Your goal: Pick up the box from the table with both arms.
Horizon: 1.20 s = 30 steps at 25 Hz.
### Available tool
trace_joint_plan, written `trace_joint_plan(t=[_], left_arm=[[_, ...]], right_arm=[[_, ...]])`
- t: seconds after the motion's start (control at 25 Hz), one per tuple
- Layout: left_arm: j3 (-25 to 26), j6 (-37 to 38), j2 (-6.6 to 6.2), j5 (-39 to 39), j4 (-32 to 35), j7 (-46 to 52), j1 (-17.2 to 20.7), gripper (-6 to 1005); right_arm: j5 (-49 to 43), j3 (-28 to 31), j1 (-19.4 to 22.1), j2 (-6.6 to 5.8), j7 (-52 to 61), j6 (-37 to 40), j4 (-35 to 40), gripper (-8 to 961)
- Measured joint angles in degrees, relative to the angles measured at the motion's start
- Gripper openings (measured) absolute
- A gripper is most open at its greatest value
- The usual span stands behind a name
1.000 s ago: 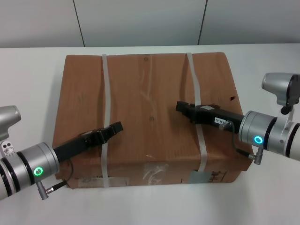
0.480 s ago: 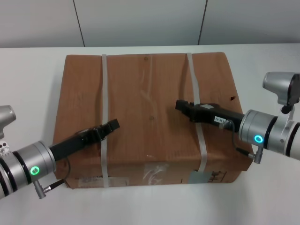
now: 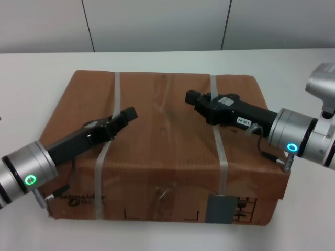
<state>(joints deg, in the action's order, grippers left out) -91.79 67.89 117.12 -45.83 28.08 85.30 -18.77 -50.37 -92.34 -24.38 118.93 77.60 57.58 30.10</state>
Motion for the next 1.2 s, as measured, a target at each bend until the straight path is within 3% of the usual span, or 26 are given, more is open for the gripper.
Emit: trace_joint_plan(t=[0.36, 1.2], left_arm=[[1.54, 3.93, 0.02, 1.37, 0.51, -1.38, 0.82, 57], [2.39, 4.41, 0.03, 1.54, 0.5, -1.46, 0.84, 57]], right_arm=[[0.25, 0.38, 0.4, -0.05, -1.13, 0.83, 2.05, 60], [0.46, 1.82, 1.35, -0.11, -1.65, 1.02, 2.96, 53]])
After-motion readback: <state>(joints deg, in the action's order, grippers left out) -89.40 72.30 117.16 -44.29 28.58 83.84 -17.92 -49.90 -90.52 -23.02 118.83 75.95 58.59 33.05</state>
